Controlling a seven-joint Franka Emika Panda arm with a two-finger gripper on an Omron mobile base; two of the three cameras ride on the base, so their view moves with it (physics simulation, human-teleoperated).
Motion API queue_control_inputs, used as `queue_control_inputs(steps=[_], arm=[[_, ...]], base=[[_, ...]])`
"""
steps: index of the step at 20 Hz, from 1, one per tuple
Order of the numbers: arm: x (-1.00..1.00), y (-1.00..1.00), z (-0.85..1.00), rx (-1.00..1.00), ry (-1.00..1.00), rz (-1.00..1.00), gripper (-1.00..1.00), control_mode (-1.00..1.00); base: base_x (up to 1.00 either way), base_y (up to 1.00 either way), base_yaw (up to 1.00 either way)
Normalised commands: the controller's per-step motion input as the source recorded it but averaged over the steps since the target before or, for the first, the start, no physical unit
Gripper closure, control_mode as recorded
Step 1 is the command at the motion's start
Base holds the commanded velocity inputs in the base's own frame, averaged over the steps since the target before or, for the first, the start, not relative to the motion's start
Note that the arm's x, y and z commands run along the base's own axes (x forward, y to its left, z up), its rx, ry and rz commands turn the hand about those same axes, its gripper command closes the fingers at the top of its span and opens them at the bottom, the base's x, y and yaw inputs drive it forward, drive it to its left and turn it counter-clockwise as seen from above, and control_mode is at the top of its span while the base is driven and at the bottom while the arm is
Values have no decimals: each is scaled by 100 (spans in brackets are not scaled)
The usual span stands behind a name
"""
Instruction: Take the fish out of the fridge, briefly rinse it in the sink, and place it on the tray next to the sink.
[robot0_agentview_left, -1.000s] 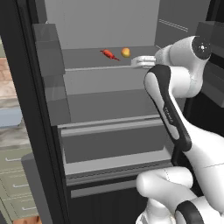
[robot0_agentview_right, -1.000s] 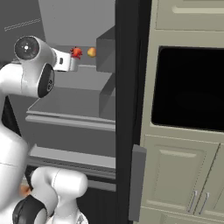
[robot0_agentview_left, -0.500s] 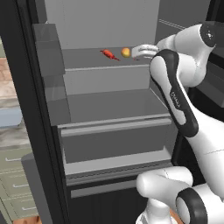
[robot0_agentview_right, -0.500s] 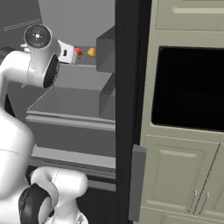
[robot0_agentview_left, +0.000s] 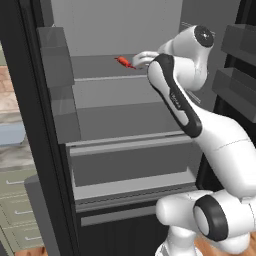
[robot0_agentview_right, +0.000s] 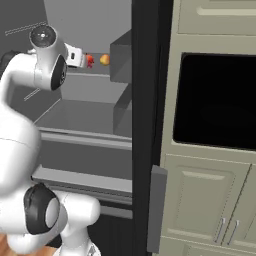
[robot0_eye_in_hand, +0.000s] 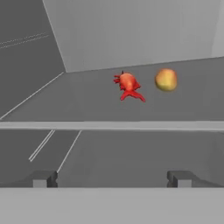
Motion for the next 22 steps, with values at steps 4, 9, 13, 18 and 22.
queue_control_inputs(steps=[4,9,13,18,22], arm=[[59,0,-22,-1,6,0,-100,-100],[65,0,-6,0,1,0,-100,-100],[68,1,-4,0,4,0,-100,-100],[54,1,-26,-3,10,0,-100,-100],[41,4,-28,-3,7,0,-100,-100]], base=[[0,0,0],[0,0,0],[0,0,0],[0,0,0],[0,0,0]])
